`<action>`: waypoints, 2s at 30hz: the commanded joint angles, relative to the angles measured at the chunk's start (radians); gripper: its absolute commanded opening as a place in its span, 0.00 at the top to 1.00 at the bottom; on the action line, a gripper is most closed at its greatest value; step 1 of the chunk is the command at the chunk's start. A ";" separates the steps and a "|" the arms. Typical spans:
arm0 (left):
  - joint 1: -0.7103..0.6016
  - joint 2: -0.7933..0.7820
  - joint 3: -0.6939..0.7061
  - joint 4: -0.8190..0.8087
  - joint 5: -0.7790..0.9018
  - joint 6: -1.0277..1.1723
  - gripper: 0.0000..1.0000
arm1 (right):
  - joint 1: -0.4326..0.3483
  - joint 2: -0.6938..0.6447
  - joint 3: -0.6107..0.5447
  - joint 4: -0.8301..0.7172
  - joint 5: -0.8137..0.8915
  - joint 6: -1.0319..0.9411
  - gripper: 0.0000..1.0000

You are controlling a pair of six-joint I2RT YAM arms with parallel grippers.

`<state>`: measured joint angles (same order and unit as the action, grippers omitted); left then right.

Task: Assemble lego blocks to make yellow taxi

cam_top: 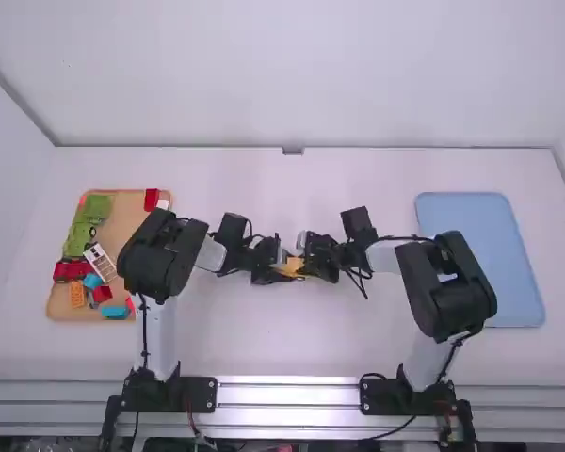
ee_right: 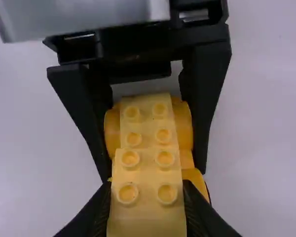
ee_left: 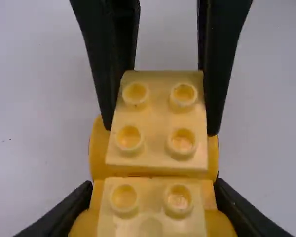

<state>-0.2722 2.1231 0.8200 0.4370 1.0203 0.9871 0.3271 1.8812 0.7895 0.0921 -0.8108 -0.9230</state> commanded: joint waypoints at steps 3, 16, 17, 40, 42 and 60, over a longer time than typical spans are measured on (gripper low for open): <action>-0.003 0.024 0.004 -0.011 -0.008 -0.003 0.54 | 0.000 0.010 0.023 -0.007 0.030 -0.027 0.98; -0.005 0.024 0.004 -0.013 0.030 -0.003 0.55 | 0.000 0.010 0.023 0.000 0.052 -0.062 0.96; -0.002 0.024 0.004 -0.006 0.040 -0.002 0.55 | 0.002 0.010 0.023 0.000 0.052 -0.062 0.91; 0.000 0.024 0.005 -0.010 0.037 -0.003 0.54 | -0.084 -0.007 0.023 0.025 -0.231 -0.077 0.49; -0.005 0.024 0.006 -0.010 0.037 -0.003 0.54 | -0.090 -0.007 0.023 -0.002 -0.203 -0.077 0.51; -0.006 0.024 0.006 -0.006 0.037 -0.003 0.55 | 0.061 0.004 0.024 -0.054 0.161 0.039 1.00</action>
<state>-0.2569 2.1246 0.8230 0.4347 1.0286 0.9855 0.3447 1.8587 0.8169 0.0498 -0.7506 -0.9207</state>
